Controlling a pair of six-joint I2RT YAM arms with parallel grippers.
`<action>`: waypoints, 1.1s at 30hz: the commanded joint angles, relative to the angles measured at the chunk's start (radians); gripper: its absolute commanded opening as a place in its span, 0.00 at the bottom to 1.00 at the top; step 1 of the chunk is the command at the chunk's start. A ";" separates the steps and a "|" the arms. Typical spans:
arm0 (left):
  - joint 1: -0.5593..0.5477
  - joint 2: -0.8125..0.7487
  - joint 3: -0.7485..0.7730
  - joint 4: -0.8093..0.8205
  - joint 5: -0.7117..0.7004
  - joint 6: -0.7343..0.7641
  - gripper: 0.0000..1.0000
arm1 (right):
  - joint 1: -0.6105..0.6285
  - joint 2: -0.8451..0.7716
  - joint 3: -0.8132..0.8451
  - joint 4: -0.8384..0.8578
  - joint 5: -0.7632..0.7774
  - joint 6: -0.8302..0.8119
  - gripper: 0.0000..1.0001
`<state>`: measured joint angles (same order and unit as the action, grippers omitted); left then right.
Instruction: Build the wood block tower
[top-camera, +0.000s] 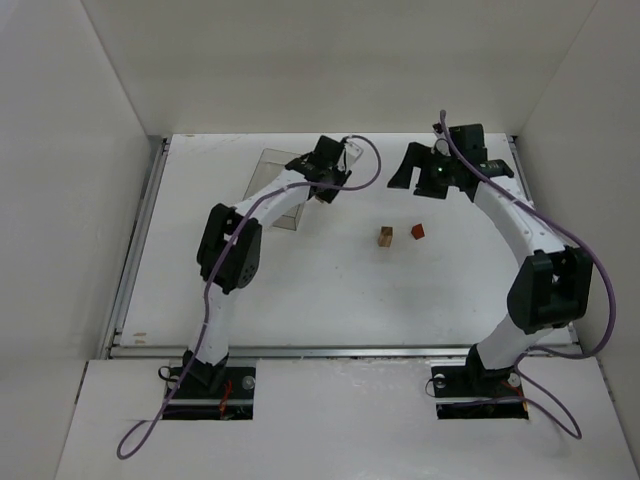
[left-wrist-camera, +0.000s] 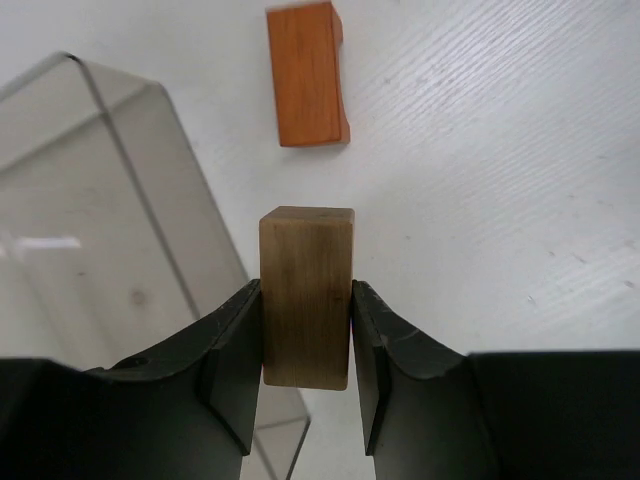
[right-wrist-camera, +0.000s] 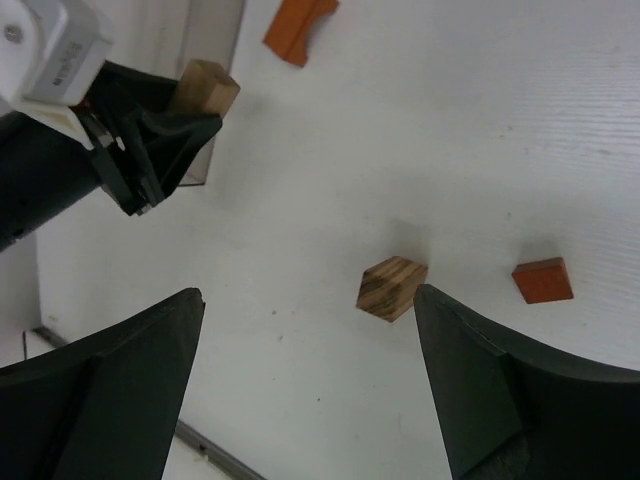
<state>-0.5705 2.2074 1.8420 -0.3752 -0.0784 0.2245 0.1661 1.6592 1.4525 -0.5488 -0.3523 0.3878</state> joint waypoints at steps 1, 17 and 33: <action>-0.029 -0.219 0.016 -0.007 0.032 0.074 0.00 | -0.023 -0.084 0.055 0.010 -0.171 -0.052 0.92; -0.124 -0.474 -0.170 0.102 0.434 0.348 0.00 | -0.099 -0.266 -0.115 0.291 -0.528 0.069 0.84; -0.207 -0.474 -0.161 0.084 0.402 0.288 0.00 | -0.028 -0.173 -0.144 0.254 -0.467 0.080 0.82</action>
<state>-0.7727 1.7706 1.6501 -0.3092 0.3099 0.5297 0.1253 1.4731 1.3109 -0.3286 -0.8379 0.4679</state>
